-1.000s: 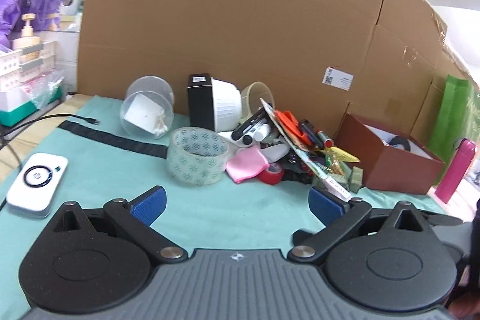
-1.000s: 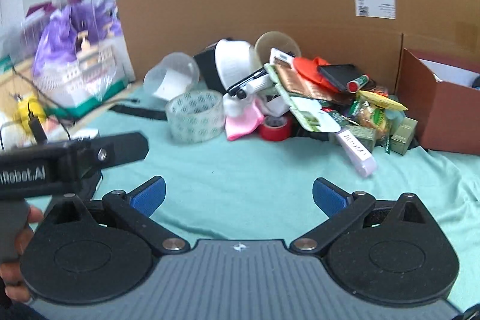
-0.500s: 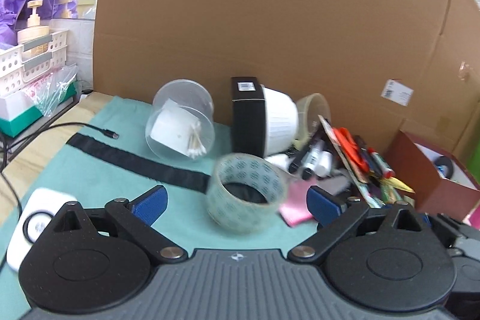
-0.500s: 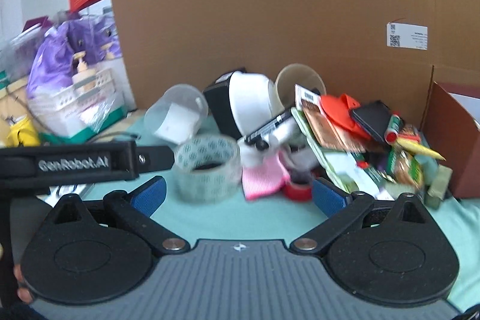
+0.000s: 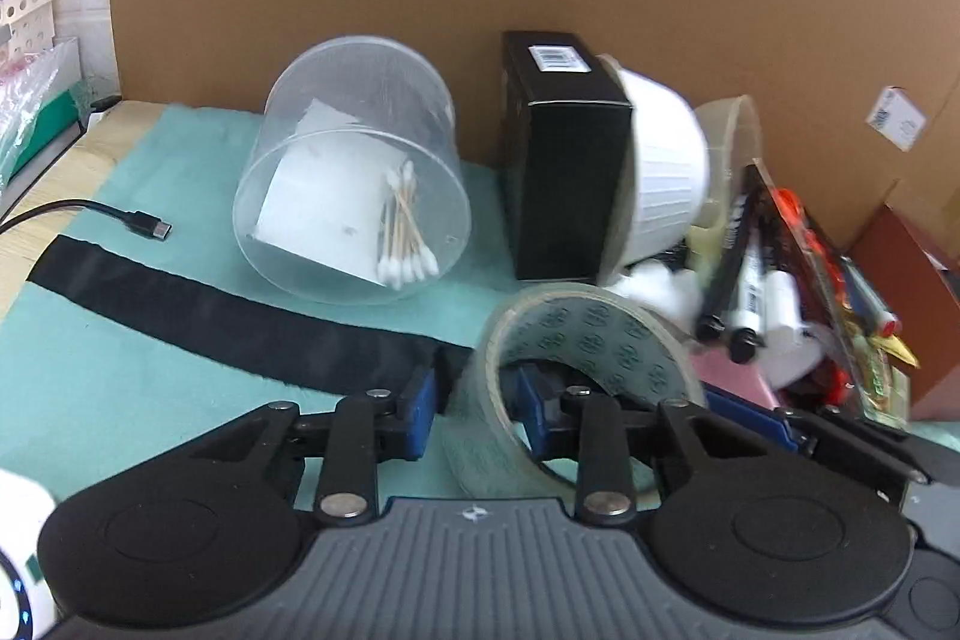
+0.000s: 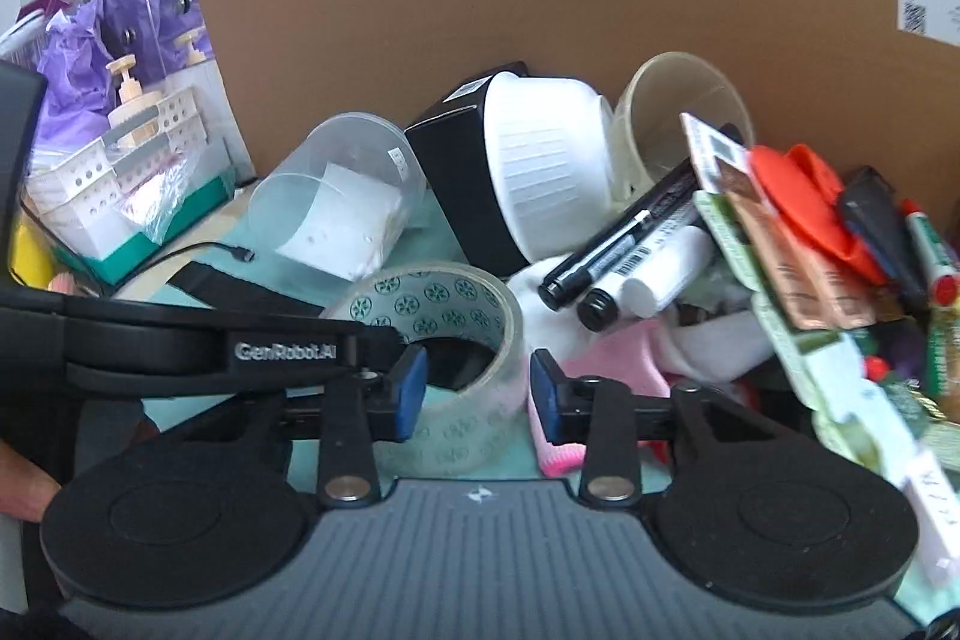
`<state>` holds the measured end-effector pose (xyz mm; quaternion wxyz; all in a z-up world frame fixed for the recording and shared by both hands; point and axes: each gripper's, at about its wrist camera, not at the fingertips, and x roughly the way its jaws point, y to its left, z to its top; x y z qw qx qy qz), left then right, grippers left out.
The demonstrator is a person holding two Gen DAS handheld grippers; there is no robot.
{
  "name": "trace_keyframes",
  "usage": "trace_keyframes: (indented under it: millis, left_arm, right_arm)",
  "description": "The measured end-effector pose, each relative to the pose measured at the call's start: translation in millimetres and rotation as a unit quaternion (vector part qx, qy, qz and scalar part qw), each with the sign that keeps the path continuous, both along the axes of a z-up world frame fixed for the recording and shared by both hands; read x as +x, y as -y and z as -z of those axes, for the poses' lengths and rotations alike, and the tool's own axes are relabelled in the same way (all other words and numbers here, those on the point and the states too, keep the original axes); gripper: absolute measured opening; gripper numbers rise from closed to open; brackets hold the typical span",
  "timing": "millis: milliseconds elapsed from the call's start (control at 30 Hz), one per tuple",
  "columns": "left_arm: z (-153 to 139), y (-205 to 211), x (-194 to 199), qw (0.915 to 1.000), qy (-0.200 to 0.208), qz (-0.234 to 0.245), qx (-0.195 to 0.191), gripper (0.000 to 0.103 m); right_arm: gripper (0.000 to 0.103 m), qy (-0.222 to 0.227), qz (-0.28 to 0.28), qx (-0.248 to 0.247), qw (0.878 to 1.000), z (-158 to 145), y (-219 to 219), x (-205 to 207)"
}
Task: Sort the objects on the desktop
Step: 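Grasp the clear patterned tape roll by its rim with the left gripper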
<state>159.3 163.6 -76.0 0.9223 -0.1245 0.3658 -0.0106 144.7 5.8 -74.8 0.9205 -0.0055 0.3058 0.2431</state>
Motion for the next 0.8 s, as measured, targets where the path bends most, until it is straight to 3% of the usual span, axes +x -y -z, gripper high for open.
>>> trace_keyframes:
  millis: [67,133,233,400,533,633,800]
  left_arm:
    - [1.0,4.2,0.5,0.9997,0.011,0.000,0.023,0.030]
    - [1.0,3.5,-2.1,0.9997,0.012,0.001,0.020,0.030]
    - [-2.3,6.2,-9.6,0.9999,0.006,0.010,0.009,0.023]
    - [-13.3,27.4,-38.2,0.9982,0.025,0.009,0.054,0.022]
    - [-15.4,39.5,-61.5,0.9986,0.027,0.014,0.043,0.023]
    - [-15.9,57.6,-76.7,0.9984,0.029,0.024,0.043,0.023]
    - [-29.6,98.6,-96.3,0.9954,0.053,0.062,0.050,0.023]
  right_arm:
    - [0.035,-0.001,0.005,0.001,1.000,5.9,-3.3,6.3]
    - [0.035,0.007,0.002,0.003,1.000,10.6,-4.4,8.7]
    - [0.034,0.010,0.002,0.006,1.000,10.1,-2.7,4.3]
    - [0.024,0.017,0.007,0.004,1.000,5.3,7.3,-16.3]
    - [0.015,0.005,0.017,0.036,0.999,4.7,33.4,-32.9]
    - [0.013,-0.003,0.026,0.060,0.998,4.3,55.3,-47.2]
    - [0.014,0.025,0.032,0.058,0.997,-2.0,92.0,-83.1]
